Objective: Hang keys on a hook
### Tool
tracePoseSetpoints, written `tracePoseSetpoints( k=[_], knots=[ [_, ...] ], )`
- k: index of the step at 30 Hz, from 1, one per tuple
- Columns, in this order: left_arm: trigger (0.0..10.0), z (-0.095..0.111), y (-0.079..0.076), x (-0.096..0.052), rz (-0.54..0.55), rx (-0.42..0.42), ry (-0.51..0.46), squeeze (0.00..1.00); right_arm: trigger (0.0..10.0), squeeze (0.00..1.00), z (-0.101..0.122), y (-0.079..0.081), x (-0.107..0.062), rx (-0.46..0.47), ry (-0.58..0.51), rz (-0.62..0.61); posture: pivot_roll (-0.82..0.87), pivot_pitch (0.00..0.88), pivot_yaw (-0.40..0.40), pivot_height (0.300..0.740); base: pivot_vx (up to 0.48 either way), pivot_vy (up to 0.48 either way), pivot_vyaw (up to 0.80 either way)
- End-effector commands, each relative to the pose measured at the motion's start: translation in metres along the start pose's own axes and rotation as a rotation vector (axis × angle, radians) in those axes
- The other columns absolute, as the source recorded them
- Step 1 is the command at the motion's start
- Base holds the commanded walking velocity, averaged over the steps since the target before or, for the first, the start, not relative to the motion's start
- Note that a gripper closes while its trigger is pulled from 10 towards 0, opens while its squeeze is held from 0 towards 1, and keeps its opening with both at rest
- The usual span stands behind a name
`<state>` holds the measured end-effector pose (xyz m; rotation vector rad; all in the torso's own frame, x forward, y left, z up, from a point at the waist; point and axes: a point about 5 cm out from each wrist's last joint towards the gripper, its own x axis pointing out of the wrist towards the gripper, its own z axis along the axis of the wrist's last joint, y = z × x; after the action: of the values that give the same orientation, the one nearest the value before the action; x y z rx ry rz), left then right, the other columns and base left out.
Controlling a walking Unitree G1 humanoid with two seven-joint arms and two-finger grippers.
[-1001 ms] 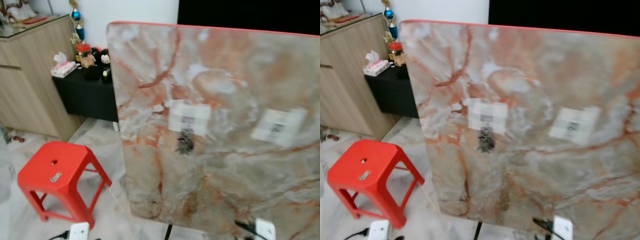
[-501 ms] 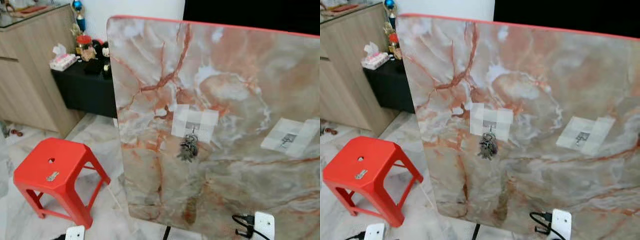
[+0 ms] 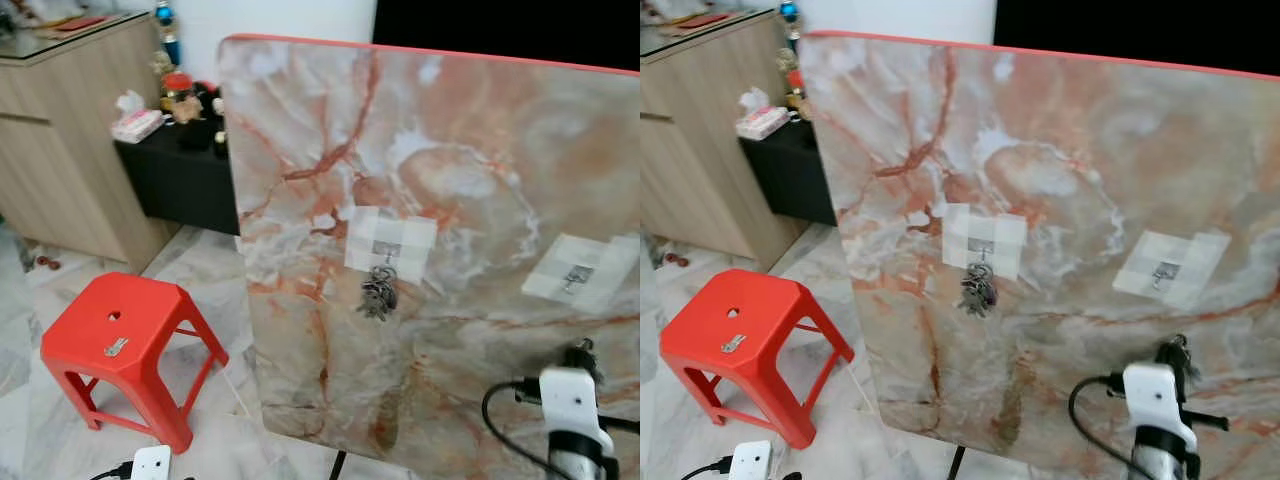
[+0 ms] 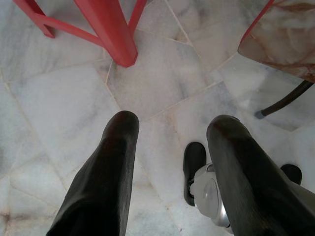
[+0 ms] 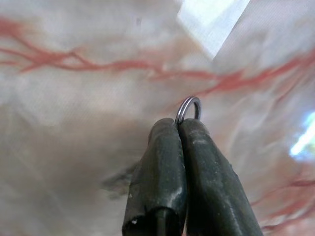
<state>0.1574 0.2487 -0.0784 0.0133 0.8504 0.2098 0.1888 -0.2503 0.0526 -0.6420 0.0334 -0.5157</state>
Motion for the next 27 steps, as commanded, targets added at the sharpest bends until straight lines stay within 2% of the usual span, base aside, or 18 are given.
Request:
tracePoseSetpoints(
  k=[1,9,14,20,27],
  knots=[
    [10.0,-0.005,0.000,-0.001,-0.001,0.002,0.023,0.00,10.0,0.00,0.009,-0.009,-0.001,-0.035,-0.022,-0.050,0.06,0.000,-0.048,0.740,0.000,0.000,0.00],
    [10.0,-0.003,0.000,-0.001,-0.007,0.004,0.021,0.00,10.0,0.00,0.033,-0.030,-0.006,-0.132,-0.094,-0.131,0.06,0.000,-0.048,0.740,0.000,0.000,0.00],
    [10.0,-0.003,0.000,-0.001,-0.010,0.003,0.021,0.00,10.0,0.00,0.051,-0.025,-0.003,-0.187,-0.186,-0.092,0.05,0.000,-0.047,0.740,0.000,0.000,0.00],
    [10.0,-0.003,-0.001,0.000,-0.009,-0.001,0.019,0.00,10.0,0.00,0.060,-0.018,0.005,-0.215,-0.212,-0.071,0.06,0.000,-0.052,0.740,0.000,0.000,0.00],
    [10.0,-0.004,-0.001,-0.001,-0.008,-0.002,0.021,0.00,10.0,0.00,0.066,-0.021,0.011,-0.258,-0.243,-0.070,0.06,0.000,-0.050,0.740,0.000,0.000,0.00]
  ],
)
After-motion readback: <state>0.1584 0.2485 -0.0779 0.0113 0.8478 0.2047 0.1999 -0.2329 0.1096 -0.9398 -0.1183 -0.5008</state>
